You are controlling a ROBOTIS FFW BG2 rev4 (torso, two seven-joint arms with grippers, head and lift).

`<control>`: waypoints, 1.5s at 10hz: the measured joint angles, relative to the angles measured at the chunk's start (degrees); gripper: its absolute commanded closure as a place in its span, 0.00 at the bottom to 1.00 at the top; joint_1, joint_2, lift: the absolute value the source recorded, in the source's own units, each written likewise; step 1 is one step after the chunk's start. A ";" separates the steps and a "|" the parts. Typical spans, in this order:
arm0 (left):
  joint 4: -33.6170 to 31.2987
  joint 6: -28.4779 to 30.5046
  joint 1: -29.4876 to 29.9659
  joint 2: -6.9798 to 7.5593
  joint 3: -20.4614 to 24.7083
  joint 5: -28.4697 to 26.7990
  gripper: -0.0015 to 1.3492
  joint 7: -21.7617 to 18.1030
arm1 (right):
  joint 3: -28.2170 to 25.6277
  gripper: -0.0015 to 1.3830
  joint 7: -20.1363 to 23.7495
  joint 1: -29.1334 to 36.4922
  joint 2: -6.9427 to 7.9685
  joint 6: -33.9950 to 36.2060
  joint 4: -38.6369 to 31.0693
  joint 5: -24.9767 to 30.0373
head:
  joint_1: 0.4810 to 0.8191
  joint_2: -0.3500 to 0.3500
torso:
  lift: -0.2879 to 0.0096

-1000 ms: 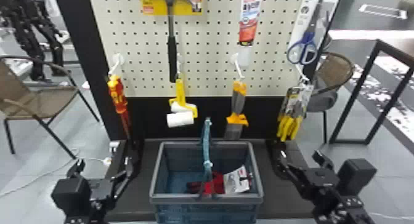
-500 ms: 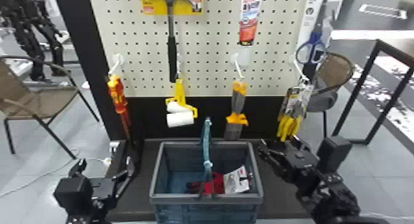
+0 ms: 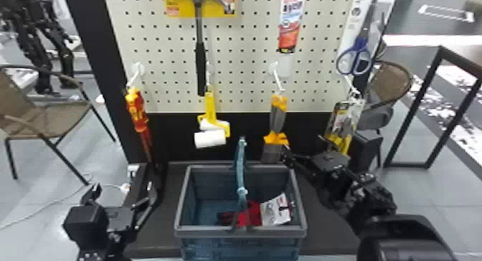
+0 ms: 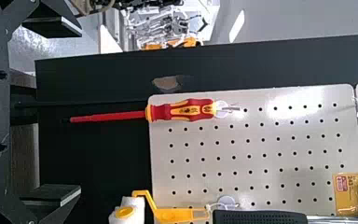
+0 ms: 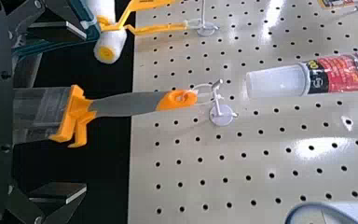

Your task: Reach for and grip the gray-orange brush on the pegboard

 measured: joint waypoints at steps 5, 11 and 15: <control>0.14 -0.41 -0.21 0.00 -0.12 0.35 0.09 0.00 | 3.55 0.12 4.46 -8.55 -1.50 -4.85 11.31 -1.46 | 0.20 0.50 | 0.63; 1.09 -0.94 -1.23 0.00 -0.95 0.72 0.09 -0.06 | 6.83 0.12 14.32 -17.31 -3.15 -8.56 23.67 -7.92 | 0.20 0.50 | 0.63; 1.92 -1.23 -2.06 0.00 -1.53 0.85 0.09 -0.26 | 11.21 0.12 20.96 -23.13 -3.30 -11.23 32.21 -11.55 | 0.20 0.50 | 0.63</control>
